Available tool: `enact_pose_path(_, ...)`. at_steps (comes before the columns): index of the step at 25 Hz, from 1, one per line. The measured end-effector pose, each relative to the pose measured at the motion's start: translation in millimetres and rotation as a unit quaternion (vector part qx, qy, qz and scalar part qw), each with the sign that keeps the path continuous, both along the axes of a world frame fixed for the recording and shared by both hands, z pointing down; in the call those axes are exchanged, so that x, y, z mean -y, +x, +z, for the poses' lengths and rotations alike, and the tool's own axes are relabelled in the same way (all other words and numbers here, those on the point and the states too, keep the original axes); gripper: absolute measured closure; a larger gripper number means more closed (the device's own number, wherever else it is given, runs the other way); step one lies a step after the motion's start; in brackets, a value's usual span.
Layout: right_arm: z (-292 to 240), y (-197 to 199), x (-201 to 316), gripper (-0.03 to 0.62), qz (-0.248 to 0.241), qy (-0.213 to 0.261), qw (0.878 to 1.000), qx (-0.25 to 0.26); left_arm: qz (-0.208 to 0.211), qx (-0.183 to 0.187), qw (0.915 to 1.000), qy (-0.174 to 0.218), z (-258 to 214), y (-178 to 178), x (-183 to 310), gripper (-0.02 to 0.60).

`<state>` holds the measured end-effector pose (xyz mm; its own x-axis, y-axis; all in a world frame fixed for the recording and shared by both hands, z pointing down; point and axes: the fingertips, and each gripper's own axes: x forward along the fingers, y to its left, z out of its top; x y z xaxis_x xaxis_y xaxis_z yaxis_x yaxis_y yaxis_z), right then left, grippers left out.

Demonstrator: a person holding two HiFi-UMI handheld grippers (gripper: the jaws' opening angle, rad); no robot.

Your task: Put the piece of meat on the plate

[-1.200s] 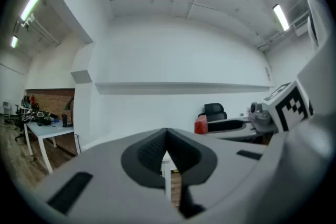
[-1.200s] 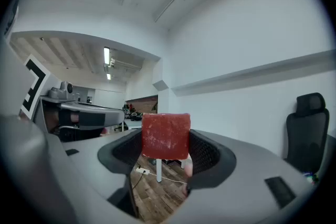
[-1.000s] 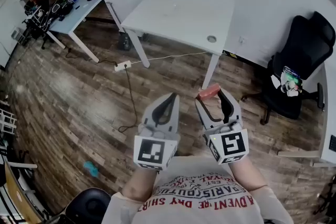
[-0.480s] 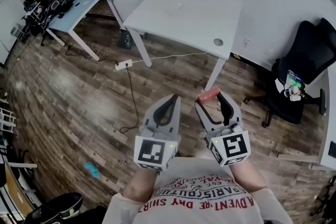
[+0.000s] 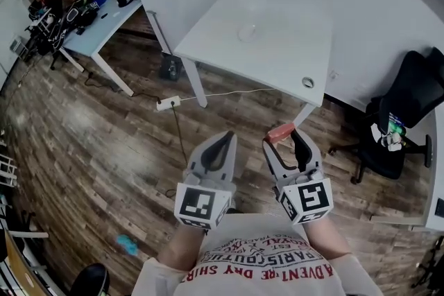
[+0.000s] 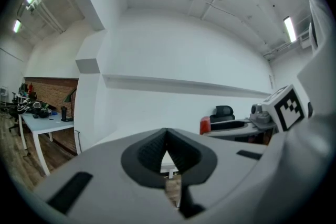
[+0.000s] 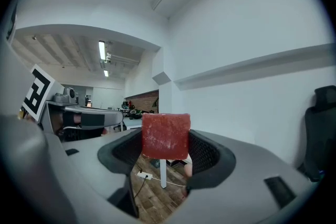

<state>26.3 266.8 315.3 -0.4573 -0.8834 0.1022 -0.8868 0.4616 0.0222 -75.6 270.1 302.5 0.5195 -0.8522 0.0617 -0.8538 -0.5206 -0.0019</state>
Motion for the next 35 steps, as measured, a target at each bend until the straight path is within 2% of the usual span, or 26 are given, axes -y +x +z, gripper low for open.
enact_pose_path(6, -3, -37, 46, 0.312, 0.017, 0.003, 1.000, -0.002, -0.002, -0.015, 0.9999, 0.001, 0, -51, 46, 0.574)
enact_pose_path(13, 13, -47, 104, 0.312, 0.013, -0.016, 1.000, -0.004, -0.007, -0.022, 0.9996, -0.014, 16, -63, 99, 0.574)
enact_pose_path(19, 20, -33, 178, 0.312, 0.004, -0.020, 1.000, -0.006, -0.008, -0.016, 0.9995, -0.027, 24, -47, 168, 0.574)
enact_pose_path(24, 12, -5, 259, 0.312, -0.008, -0.022, 1.000, 0.000, -0.020, 0.009, 0.9997, -0.011, 11, -17, 248, 0.574)
enact_pose_path(29, 11, 30, 340, 0.312, -0.018, -0.024, 1.000, 0.001, -0.030, 0.015, 0.9994, -0.010, 6, 17, 327, 0.574)
enact_pose_path(35, 35, 54, 411, 0.312, -0.016, -0.064, 0.998, 0.006, -0.025, 0.026, 0.9989, -0.028, 19, 40, 395, 0.574)
